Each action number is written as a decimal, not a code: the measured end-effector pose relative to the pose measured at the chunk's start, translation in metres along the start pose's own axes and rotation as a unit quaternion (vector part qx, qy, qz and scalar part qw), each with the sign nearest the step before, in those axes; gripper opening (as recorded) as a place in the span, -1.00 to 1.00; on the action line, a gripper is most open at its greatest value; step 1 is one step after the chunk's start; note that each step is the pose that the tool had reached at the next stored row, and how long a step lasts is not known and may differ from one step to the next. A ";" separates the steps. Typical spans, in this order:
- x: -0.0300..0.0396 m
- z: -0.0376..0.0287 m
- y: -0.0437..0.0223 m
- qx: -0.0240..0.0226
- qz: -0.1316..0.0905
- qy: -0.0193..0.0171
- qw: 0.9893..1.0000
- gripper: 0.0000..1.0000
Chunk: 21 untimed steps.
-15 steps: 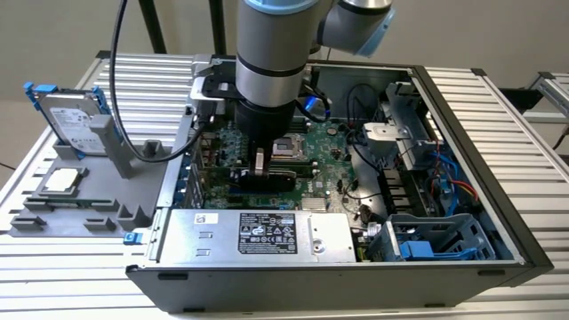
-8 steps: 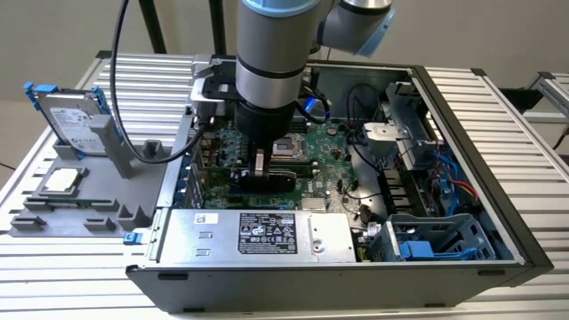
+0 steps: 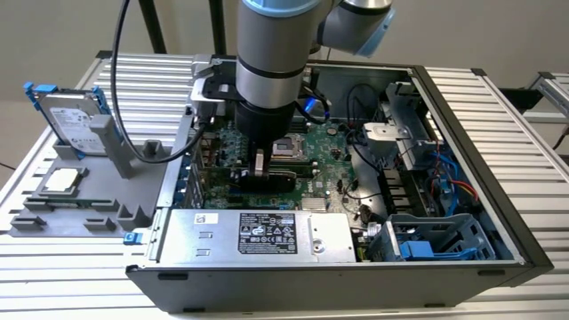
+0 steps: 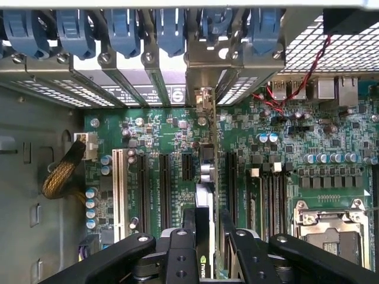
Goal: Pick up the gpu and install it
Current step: 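Insert the gpu into the slot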
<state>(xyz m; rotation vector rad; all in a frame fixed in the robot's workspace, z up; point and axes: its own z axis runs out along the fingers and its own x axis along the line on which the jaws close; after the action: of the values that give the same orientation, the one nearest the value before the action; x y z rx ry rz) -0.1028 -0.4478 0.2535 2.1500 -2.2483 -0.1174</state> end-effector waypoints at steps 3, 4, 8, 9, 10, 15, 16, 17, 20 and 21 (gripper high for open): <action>-0.0028 0.0001 0.0001 -0.002 0.000 0.004 1.000 -1.00; -0.0032 0.0001 0.0001 -0.003 0.000 0.005 1.000 -1.00; -0.0031 0.0014 0.0001 -0.003 0.001 0.005 1.000 -1.00; -0.0031 0.0027 0.0001 -0.003 0.001 0.005 1.000 -1.00; -0.0030 0.0045 -0.0001 -0.003 0.001 0.005 1.000 -1.00; -0.0028 0.0108 -0.0006 -0.003 0.000 0.005 1.000 -1.00; -0.0028 0.0108 -0.0006 -0.003 0.001 0.005 1.000 -1.00; -0.0028 0.0108 -0.0006 -0.003 0.000 0.005 1.000 -1.00; -0.0028 0.0117 -0.0004 -0.003 0.001 0.005 1.000 -1.00; -0.0028 0.0118 -0.0002 -0.003 0.000 0.005 1.000 -1.00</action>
<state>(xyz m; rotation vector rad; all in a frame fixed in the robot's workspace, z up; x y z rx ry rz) -0.1033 -0.4446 0.2418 2.1418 -2.2407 -0.1119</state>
